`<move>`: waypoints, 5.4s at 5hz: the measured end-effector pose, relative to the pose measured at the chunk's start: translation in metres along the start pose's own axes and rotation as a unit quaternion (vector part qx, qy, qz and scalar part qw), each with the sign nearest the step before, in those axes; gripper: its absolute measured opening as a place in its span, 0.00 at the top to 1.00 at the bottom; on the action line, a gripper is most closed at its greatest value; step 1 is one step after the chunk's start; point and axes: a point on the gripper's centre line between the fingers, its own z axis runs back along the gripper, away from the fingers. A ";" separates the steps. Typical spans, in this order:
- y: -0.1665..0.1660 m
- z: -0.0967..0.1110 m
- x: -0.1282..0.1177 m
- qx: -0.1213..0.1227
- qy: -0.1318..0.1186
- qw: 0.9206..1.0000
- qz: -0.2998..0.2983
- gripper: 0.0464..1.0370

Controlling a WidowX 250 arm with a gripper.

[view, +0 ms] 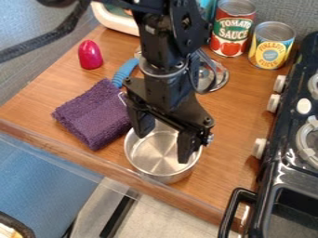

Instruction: Take the red object into the silver pot

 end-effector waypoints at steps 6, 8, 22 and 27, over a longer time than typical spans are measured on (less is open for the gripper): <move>0.229 -0.033 0.102 0.029 0.044 0.995 0.083 0.04; 0.255 -0.040 0.105 0.045 0.052 0.994 0.090 0.04; 0.011 -0.024 0.033 -0.003 0.036 0.996 -0.081 0.30; 0.013 -0.034 0.007 0.035 0.109 0.990 -0.076 0.03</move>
